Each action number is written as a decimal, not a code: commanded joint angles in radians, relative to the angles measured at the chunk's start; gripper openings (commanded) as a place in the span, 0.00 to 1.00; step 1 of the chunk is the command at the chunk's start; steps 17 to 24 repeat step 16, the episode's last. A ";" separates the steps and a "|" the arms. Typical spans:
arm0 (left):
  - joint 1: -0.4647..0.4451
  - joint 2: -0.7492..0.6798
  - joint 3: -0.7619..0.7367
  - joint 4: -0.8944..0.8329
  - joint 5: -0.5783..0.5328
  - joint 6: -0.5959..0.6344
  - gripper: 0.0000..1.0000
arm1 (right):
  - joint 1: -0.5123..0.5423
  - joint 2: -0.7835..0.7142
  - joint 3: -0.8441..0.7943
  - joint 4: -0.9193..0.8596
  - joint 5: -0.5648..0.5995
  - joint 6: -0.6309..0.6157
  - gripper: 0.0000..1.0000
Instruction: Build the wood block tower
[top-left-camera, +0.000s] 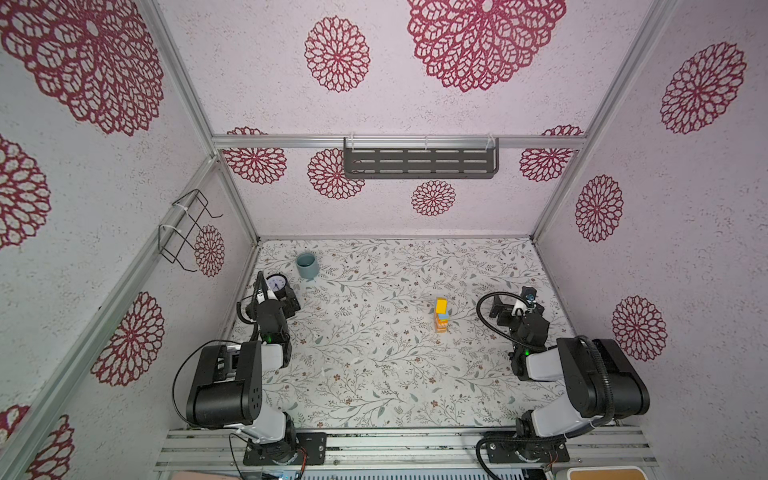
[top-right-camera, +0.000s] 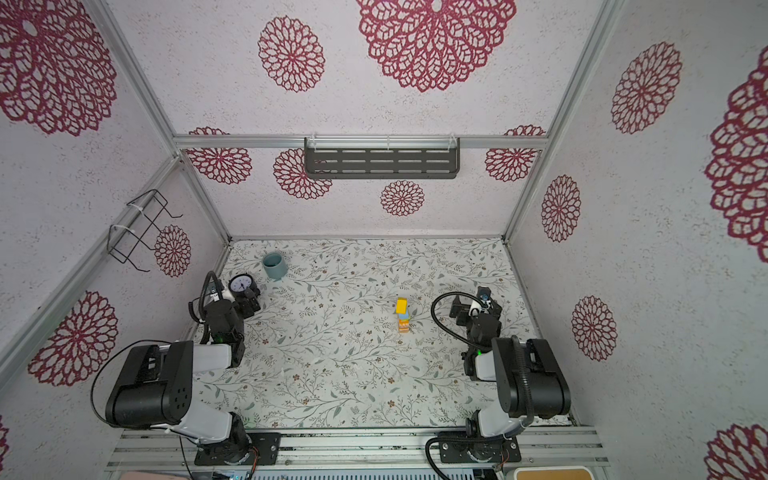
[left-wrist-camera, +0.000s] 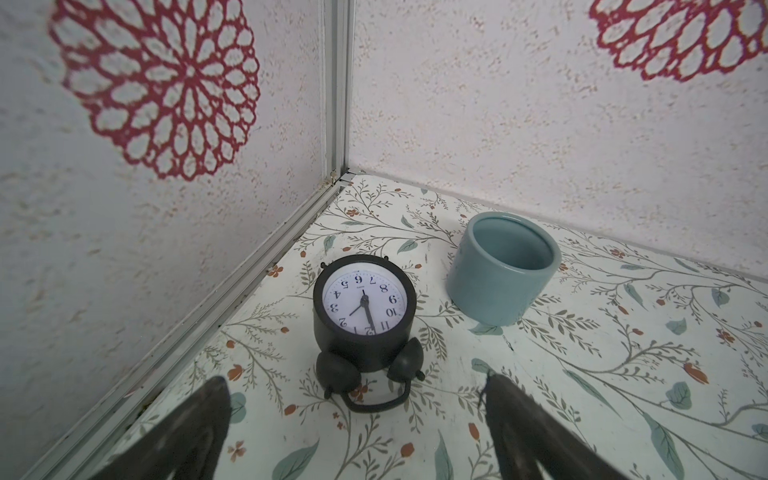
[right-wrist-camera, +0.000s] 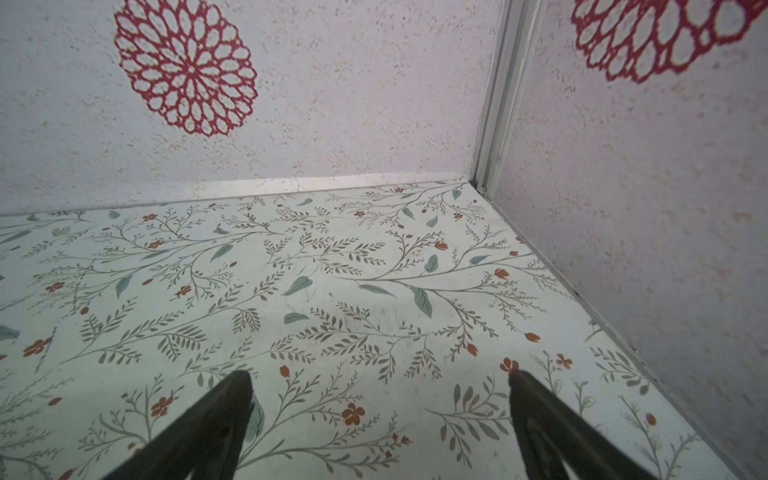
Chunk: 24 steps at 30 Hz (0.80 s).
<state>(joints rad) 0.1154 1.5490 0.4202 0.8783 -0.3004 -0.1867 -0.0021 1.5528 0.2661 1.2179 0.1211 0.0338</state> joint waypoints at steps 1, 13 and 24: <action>-0.006 0.004 -0.005 0.012 0.010 0.032 0.97 | 0.004 -0.020 -0.005 -0.039 0.000 -0.015 0.99; -0.006 0.004 -0.005 0.013 0.008 0.033 0.97 | 0.013 -0.017 0.001 -0.043 0.014 -0.021 0.99; -0.007 0.004 -0.005 0.013 0.008 0.032 0.97 | 0.013 -0.019 -0.002 -0.039 0.013 -0.019 0.99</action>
